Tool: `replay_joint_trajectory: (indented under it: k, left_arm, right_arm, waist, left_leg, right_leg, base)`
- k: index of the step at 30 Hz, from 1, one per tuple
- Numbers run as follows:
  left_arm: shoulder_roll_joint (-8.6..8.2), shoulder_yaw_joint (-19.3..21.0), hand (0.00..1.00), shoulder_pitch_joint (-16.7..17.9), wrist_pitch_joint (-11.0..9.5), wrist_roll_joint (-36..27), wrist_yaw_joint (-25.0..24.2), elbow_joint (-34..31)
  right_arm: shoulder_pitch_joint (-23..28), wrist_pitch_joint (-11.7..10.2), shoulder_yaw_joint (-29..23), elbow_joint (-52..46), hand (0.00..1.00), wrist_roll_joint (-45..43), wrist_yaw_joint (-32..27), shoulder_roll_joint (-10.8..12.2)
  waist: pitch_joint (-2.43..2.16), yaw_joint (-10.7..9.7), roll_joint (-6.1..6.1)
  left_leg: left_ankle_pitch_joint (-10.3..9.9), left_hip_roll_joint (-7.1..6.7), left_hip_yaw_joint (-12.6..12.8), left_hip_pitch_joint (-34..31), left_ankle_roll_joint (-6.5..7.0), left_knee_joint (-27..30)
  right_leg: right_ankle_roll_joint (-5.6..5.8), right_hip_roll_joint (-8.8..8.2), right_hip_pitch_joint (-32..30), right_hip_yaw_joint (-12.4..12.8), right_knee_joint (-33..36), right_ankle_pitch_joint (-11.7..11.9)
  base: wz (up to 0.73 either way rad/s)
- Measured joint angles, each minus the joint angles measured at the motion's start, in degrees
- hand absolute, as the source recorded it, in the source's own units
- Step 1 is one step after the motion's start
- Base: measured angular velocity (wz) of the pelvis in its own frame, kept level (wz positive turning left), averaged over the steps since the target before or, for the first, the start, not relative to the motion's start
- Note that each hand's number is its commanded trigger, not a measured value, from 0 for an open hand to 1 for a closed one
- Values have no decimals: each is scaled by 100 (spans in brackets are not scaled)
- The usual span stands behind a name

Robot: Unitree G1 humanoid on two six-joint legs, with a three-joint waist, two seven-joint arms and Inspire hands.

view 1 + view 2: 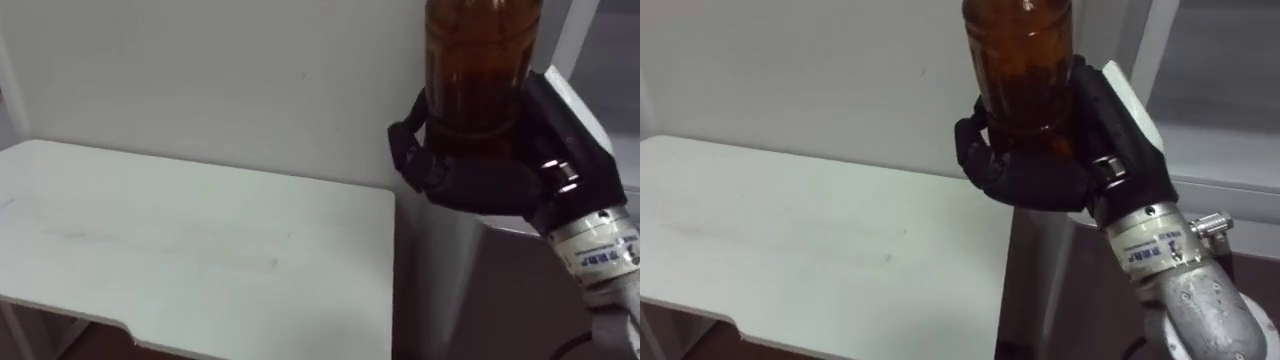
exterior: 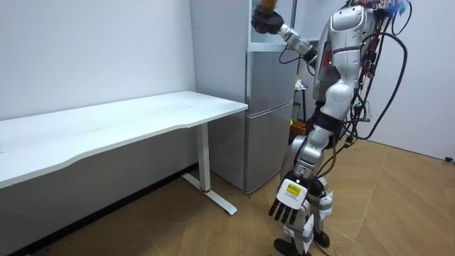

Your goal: Put the bottle in the upper fridge

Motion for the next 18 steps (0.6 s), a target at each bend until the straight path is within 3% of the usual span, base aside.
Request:
replay_joint_trajectory:
  k: [10, 18]
  left_arm:
    - [1, 84, 0, -1, -126, 179, 84, 12]
    - [1, 190, 0, 125, -125, 339, 108, 26]
  right_arm:
    - [287, -76, -858, -201, 100, 469, -215, -61]
    - [302, -76, -1091, -197, 100, 469, -691, -77]
  waist:
    - [-10, -392, 16]
    - [-15, -464, 8]
  left_leg:
    - [-48, 50, 118, 69, -22, -7]
    - [-104, 196, 415, 200, -101, -16]
  right_leg:
    - [-26, 73, -38, 365, 5, 19]
    - [-80, 158, -34, 488, 1, 51]
  base:
    - [-10]
    - [-20]
